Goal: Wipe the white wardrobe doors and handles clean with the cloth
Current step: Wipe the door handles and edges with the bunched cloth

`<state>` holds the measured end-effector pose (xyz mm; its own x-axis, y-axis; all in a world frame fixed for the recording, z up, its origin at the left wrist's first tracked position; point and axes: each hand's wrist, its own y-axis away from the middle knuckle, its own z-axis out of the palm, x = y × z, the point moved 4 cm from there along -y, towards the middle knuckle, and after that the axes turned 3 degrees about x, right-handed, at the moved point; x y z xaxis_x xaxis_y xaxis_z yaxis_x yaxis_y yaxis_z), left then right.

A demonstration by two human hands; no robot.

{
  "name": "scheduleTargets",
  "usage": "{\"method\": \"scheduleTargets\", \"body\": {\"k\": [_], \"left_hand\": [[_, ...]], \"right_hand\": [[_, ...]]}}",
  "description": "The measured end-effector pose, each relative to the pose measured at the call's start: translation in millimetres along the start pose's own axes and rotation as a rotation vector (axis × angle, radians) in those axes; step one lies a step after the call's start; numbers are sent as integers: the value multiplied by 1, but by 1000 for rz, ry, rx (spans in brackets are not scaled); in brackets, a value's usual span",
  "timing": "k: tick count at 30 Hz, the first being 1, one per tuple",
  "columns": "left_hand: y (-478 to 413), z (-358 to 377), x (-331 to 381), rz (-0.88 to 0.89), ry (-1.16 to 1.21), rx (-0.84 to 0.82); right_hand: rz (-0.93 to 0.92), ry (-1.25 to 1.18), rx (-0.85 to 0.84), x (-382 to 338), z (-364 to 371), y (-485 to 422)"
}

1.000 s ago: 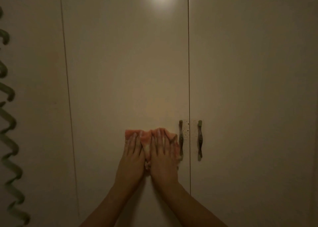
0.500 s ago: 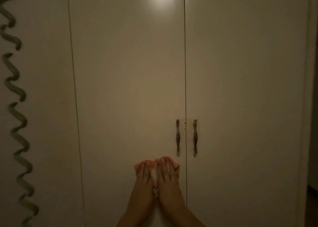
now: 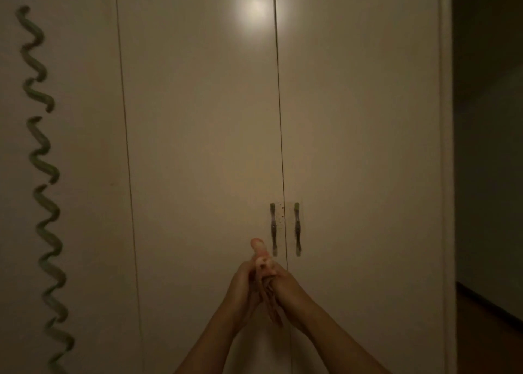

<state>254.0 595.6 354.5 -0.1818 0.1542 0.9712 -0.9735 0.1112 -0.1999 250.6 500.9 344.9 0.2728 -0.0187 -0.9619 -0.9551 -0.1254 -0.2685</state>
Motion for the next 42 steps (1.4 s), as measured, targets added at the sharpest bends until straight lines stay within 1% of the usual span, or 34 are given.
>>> {"method": "scheduleTargets", "body": {"k": [2, 4, 5, 7, 9, 10, 12, 13, 15, 17, 19, 21, 23, 25, 26, 27, 28, 30, 31, 32, 34, 37, 38, 39, 40, 42], "left_hand": [[0, 7, 4, -29, 88, 59], [0, 20, 9, -56, 91, 137], [-1, 22, 11, -64, 66, 198], [-3, 28, 12, -74, 99, 270], [-2, 33, 14, -47, 161, 254], [-2, 37, 15, -22, 196, 240], [-1, 45, 17, -4, 216, 226], [-1, 49, 18, 20, 167, 219], [2, 54, 20, 73, -46, 197], [3, 55, 14, 95, -206, 129], [6, 55, 11, 91, -290, 45], [4, 54, 10, 110, -438, -62], [3, 52, 17, 173, -541, -149], [-6, 47, 26, 249, -581, -133], [-10, 44, 32, 293, -598, -89], [-16, 40, 34, 338, -611, -38], [-18, 35, 40, 363, -641, 36], [-21, 23, 48, 401, -679, 214], [-23, 17, 50, 420, -693, 272], [-23, 12, 54, 426, -702, 307], [-25, 1, 56, 452, -720, 336], [-28, -11, 57, 471, -736, 352], [-28, -13, 57, 468, -735, 356], [-31, -17, 57, 470, -720, 356], [-32, -20, 56, 462, -698, 352], [-35, -24, 55, 451, -658, 338]], "right_hand": [[-75, 124, -6, -8, -10, 7], [-80, 167, 27, -12, -25, 12], [-89, 145, 58, -12, -32, 13], [-90, 74, 122, -14, -42, 15], [-50, 40, 211, -11, -53, 17], [4, 35, 250, -7, -57, 17], [94, -34, 245, -4, -60, 19], [113, -114, 224, -4, -61, 18], [129, -311, 222, -10, -65, 17], [81, -402, 217, -21, -71, 19], [23, -326, 195, -29, -75, 19], [52, -215, 269, -30, -79, 15], [93, -190, 365, -31, -80, 9], [57, -202, 384, -42, -74, 0], [21, -184, 390, -49, -71, -5], [-38, -121, 413, -60, -69, -10], [-110, 2, 452, -71, -68, -16], [-249, 330, 546, -94, -69, -26], [-310, 486, 576, -104, -69, -32], [-373, 649, 611, -112, -69, -38], [-487, 859, 656, -127, -67, -47], [-555, 886, 629, -141, -65, -62], [-569, 947, 615, -142, -64, -68], [-600, 1084, 614, -141, -60, -76], [-626, 1160, 610, -137, -57, -83], [-681, 1208, 595, -126, -54, -96]]}}
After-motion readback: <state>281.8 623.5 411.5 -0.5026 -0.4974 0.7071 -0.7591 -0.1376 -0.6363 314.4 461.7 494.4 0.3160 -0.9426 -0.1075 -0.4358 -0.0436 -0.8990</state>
